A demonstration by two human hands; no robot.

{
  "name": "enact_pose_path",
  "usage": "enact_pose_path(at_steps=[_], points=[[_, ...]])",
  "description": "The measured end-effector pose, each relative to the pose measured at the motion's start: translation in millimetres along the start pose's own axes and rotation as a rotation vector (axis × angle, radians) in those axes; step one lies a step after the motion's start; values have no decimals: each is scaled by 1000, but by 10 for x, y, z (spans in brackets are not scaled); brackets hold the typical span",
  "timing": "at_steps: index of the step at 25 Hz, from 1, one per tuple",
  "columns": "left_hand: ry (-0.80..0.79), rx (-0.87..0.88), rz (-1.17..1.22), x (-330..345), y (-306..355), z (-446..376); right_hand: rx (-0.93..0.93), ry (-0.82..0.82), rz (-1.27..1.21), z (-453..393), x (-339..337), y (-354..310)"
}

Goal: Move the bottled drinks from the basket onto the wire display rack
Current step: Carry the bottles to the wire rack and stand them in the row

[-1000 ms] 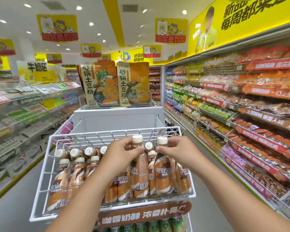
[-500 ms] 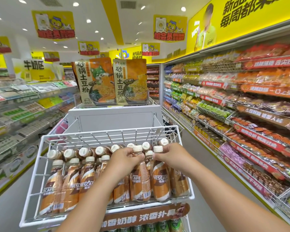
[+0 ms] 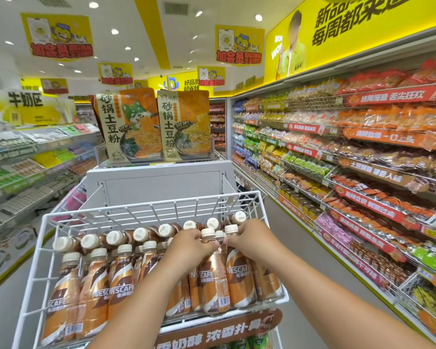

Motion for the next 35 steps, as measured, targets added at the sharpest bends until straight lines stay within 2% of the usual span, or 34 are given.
enact_pose_path(at_steps=[5,13,18,21,24,27,30,35], points=[[29,19,76,64,-54,-25,-23,86,27,20,141,41],[138,66,7,24,-36,54,-73,69,-56,149,133,69],[240,240,-240,-56,18,198,-321,173,40,289,12,185],[234,293,-377,11,-19,312,-460,169,181,312,66,295],[205,281,-590,117,-103,416,-492,154,279,332,149,444],[282,289,-742,225,-127,606,-513,161,368,368,166,585],[353,245,-800,343,-103,809,-527,161,409,430,163,723],[351,165,-827,517,9,1113,-548,126,407,608,82,895]])
Point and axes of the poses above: each hand's wrist, its own z-axis away from the middle knuckle, its own x-axis out of the palm, y = z × x, the point moved 3 cm from there along -z, towards the middle knuckle, and after that the axes turned 1 degree about x, right-handed, at the moved point
